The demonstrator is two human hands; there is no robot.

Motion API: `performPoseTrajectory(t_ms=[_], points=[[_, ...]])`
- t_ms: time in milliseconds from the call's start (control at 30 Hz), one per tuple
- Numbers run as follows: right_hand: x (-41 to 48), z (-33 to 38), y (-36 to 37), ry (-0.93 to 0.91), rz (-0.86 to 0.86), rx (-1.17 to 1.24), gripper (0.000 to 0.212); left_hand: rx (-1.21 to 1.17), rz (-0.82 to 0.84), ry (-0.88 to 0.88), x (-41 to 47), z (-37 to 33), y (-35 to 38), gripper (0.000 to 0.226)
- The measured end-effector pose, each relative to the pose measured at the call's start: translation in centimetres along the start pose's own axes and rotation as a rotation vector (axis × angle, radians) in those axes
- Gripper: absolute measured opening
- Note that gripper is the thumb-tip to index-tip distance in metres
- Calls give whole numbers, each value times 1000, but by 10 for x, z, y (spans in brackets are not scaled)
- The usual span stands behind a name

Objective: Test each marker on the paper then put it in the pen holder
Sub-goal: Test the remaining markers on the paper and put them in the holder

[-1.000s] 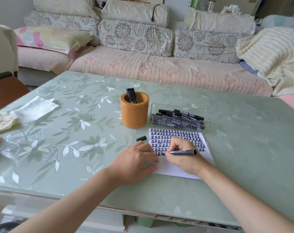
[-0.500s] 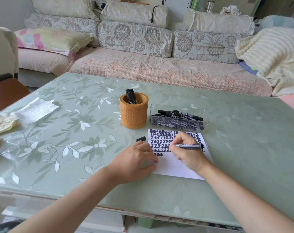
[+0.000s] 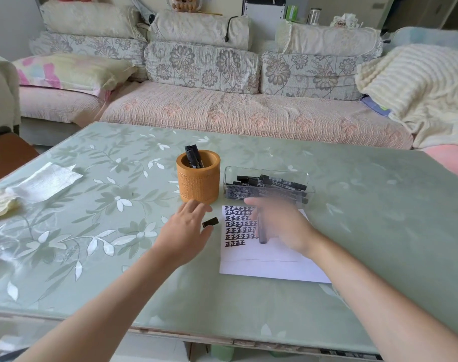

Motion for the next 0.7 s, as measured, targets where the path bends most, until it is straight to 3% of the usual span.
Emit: performPoseTrajectory(t_ms=[133, 267, 500, 700], points=[[2, 0, 1, 40, 23, -191, 42, 41, 50, -31, 5, 8, 9, 30], [5, 6, 0, -68, -5, -533, 24, -17, 41, -27, 10, 8, 5, 15], [7, 14, -8, -85, -154, -673, 20, -173, -36, 15, 10, -3, -11, 8], [11, 16, -3, -125, -147, -813, 17, -167, -51, 77, 6, -12, -16, 8]])
Point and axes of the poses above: each hand's wrist, its own x-axis towards the middle knuckle, its own y-axis out of the palm, z = x × y, the point moved 8 cm from there along x, towards the middle knuckle
